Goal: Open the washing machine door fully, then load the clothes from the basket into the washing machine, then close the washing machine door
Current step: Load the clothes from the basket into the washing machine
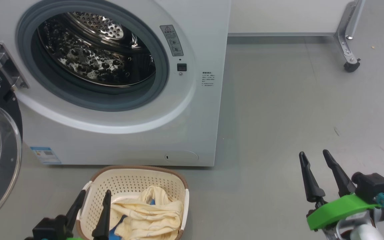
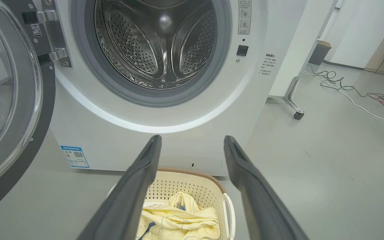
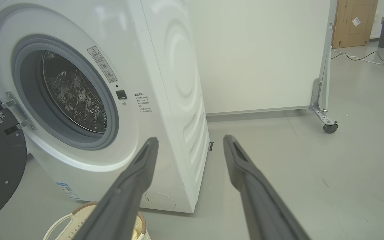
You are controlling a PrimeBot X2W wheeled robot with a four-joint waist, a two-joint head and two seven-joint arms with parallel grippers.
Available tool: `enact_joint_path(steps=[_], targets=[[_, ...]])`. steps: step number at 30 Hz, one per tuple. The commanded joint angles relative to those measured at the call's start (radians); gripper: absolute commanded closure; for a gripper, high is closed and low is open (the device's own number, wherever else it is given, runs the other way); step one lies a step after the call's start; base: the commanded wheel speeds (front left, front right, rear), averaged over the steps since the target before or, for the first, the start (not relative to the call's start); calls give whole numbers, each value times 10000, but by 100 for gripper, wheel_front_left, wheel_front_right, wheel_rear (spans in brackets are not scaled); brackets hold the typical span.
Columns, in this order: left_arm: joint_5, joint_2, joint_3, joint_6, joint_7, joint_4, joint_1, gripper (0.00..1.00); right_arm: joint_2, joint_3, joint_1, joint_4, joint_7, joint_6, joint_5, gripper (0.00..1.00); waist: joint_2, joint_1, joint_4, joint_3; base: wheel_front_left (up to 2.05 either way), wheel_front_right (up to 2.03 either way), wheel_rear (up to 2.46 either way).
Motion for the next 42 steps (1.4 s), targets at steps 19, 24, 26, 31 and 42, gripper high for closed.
enact_joint_path(steps=[19, 24, 26, 31, 42], targets=[[-167, 474, 129, -377, 334, 57, -1230, 0, -7, -20, -650, -312, 66, -4, -164, 0, 0, 0, -191, 1556, 0, 0, 0], [-31, 631, -150, -731, 539, 584, -1900, 0, -8, -38, -1028, -377, 49, -4, -316, 0, 0, 0, -288, 2604, 0, 0, 0], [41, 692, -385, -936, 690, 928, -2254, 0, -39, -59, -1181, -400, 41, -4, -367, 0, 0, 0, -315, 3027, 0, 0, 0], [216, 846, -1076, -1309, 917, 2031, -3257, 0, -106, 0, -1548, -478, 75, -4, -549, 0, 0, 0, -403, 4025, 0, 0, 0], [-109, 1262, -3670, -1471, 987, 4384, -5938, 0, -205, 70, -2244, -912, 256, -4, -909, 0, 0, 0, -783, 6056, 0, 0, 0]])
